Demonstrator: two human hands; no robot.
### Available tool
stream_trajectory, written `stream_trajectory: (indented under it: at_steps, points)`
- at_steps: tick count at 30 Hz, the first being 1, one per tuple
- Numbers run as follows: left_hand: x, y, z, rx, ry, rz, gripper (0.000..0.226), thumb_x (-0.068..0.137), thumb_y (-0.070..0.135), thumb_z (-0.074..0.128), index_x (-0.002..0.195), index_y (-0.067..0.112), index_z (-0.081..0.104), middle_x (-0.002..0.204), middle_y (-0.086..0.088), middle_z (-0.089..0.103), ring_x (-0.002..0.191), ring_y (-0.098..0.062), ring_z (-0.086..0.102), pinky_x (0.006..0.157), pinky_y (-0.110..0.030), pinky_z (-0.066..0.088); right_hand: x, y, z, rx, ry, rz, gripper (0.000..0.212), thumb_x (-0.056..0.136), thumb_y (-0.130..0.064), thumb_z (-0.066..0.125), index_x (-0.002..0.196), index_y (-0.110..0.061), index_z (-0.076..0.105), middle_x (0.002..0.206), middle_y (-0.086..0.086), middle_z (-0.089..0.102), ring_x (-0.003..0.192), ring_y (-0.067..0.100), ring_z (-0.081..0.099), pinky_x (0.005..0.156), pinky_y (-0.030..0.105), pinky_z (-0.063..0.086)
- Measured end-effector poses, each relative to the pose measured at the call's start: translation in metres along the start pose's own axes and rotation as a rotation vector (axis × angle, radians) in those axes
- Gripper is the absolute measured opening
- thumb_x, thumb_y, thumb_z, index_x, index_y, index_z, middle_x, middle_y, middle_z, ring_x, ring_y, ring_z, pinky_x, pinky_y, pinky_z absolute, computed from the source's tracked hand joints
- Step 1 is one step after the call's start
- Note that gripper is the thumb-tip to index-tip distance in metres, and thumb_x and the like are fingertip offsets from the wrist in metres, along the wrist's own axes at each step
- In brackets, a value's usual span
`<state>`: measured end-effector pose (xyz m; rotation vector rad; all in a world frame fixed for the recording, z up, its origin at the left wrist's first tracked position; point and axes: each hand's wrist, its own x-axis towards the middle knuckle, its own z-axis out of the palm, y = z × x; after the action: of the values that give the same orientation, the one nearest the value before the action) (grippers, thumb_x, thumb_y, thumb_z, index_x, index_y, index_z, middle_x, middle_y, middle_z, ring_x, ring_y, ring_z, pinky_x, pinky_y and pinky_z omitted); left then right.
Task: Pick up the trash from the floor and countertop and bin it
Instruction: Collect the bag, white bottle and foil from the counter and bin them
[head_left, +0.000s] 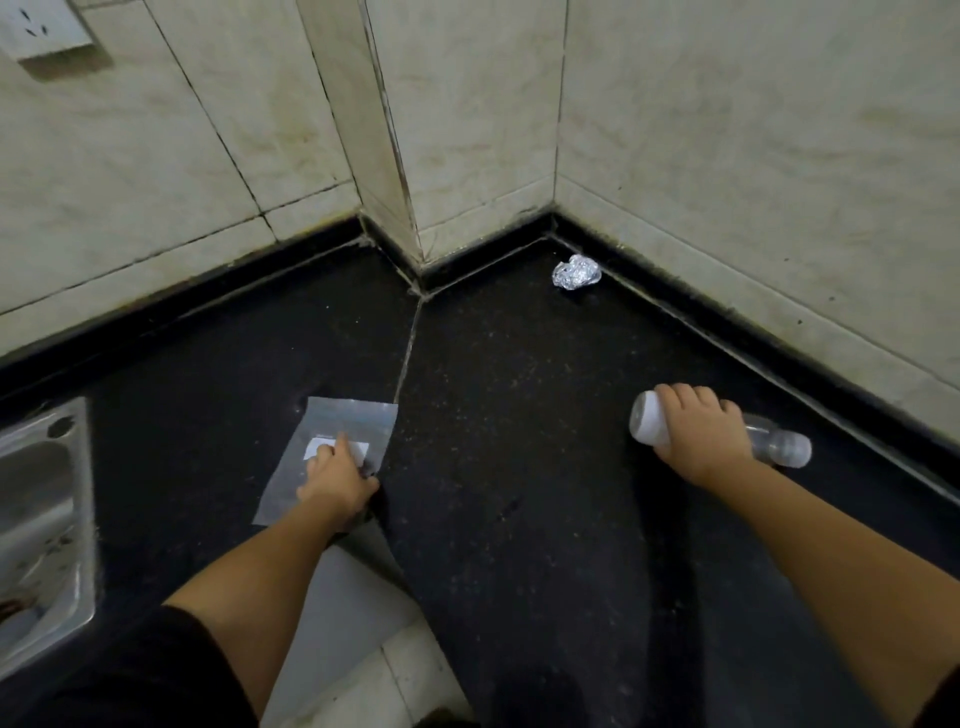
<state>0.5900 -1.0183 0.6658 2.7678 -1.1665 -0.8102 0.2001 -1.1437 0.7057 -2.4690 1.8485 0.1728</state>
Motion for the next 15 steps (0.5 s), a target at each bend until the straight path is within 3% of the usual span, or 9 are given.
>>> stream_trajectory:
  at_steps: [4,7,11,15]
  points:
    - [0.012,0.002,0.0,0.096,0.075,-0.015,0.04,0.092,0.012,0.048,0.132,0.014,0.047,0.133,-0.016,0.048,0.123,-0.035,0.049,0.106,-0.05,0.041,-0.002,-0.003,0.002,-0.004,0.017,-0.013,0.068,0.082,-0.035,0.062,0.141,-0.019,0.033,0.141,0.003,0.045,0.127,0.026,0.044,0.103,0.041,0.037]
    - [0.023,0.021,-0.004,0.094,0.186,0.014,0.026,0.093,0.013,0.048,0.114,0.008,0.062,0.126,-0.016,0.05,0.115,-0.035,0.054,0.101,-0.044,0.046,0.001,-0.002,0.002,0.013,0.013,0.013,0.069,0.081,-0.036,0.063,0.142,-0.019,0.033,0.141,0.003,0.045,0.126,0.027,0.044,0.102,0.041,0.037]
    - [0.044,0.103,-0.012,-0.203,0.338,0.283,0.033,0.094,0.011,0.041,0.099,-0.012,0.064,0.115,-0.027,0.052,0.108,-0.041,0.054,0.096,-0.045,0.045,0.016,-0.004,0.0,0.084,-0.009,0.089,0.075,0.081,-0.042,0.063,0.143,-0.017,0.029,0.139,0.008,0.043,0.123,0.031,0.044,0.101,0.042,0.039]
    - [0.071,0.201,-0.028,-0.34,0.235,0.458,0.038,0.095,0.031,0.044,0.092,-0.004,0.058,0.105,-0.025,0.061,0.098,-0.04,0.059,0.086,-0.045,0.047,0.041,-0.018,-0.003,0.114,-0.025,0.166,0.077,0.08,-0.049,0.061,0.142,-0.014,0.03,0.133,0.011,0.044,0.118,0.033,0.047,0.095,0.042,0.043]
